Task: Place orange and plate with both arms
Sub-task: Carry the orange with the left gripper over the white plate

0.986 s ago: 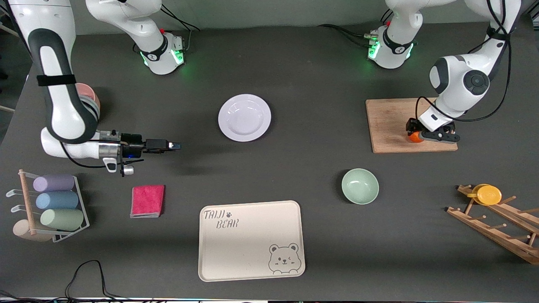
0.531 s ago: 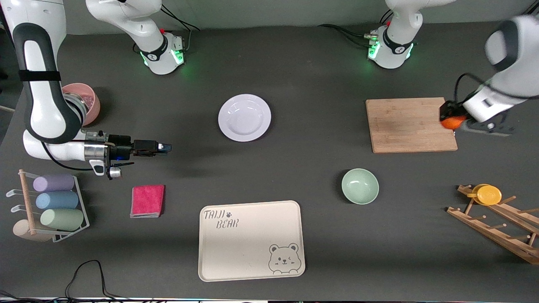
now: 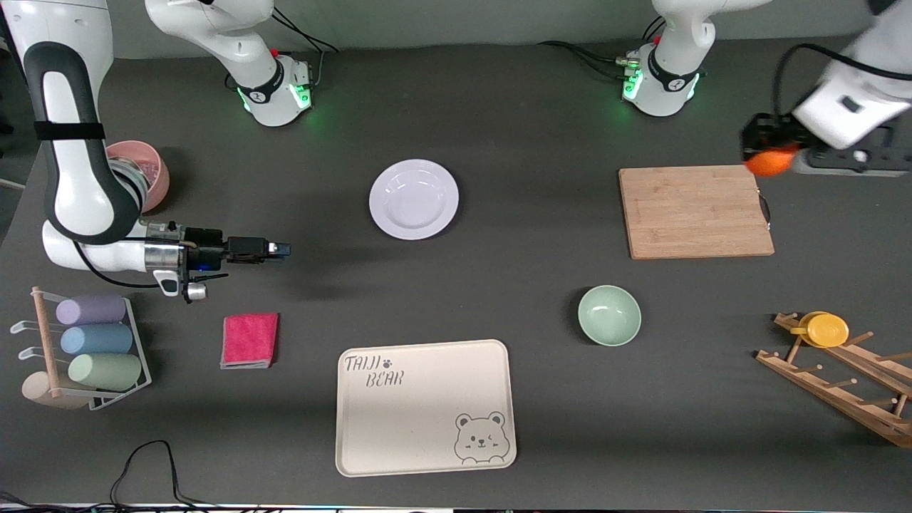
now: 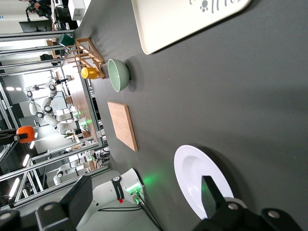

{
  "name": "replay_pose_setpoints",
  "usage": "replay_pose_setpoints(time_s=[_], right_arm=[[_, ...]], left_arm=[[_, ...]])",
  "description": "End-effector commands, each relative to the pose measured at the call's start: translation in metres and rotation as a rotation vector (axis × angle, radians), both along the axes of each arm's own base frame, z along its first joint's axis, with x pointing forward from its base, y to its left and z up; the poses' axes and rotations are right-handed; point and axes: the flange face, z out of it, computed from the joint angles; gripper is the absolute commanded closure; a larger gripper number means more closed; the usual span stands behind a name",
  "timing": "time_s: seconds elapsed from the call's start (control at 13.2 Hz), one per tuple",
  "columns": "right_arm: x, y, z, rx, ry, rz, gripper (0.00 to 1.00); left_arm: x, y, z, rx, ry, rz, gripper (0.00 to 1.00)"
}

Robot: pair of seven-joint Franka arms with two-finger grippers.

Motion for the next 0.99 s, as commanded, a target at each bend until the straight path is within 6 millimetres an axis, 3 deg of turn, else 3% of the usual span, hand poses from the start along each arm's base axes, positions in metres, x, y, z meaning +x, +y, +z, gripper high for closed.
replay_pose_setpoints(time_s=[0.0, 0.15, 0.46, 0.76, 0.91], right_arm=[[-0.011, -0.001, -0.009, 0.047, -0.042, 0.010, 0.00], [-0.017, -0.002, -0.019, 0.049, -0.070, 0.027, 0.00], [-0.025, -0.005, -0.031, 0.047, -0.063, 0.032, 0.00], [-0.038, -0.012, -0.045, 0.043, -0.050, 0.027, 0.00], [-0.048, -0.015, -0.060, 0.026, -0.058, 0.025, 0.00]], left_arm=[[-0.011, -0.085, 0.007, 0.015, -0.006, 0.070, 0.38], [-0.026, -0.147, 0.005, 0.015, -0.033, 0.105, 0.38], [-0.067, -0.265, -0.020, -0.014, -0.083, 0.171, 0.38], [-0.116, -0.379, -0.062, -0.050, -0.125, 0.203, 0.38], [-0.126, -0.433, -0.089, -0.032, -0.141, 0.236, 0.38]])
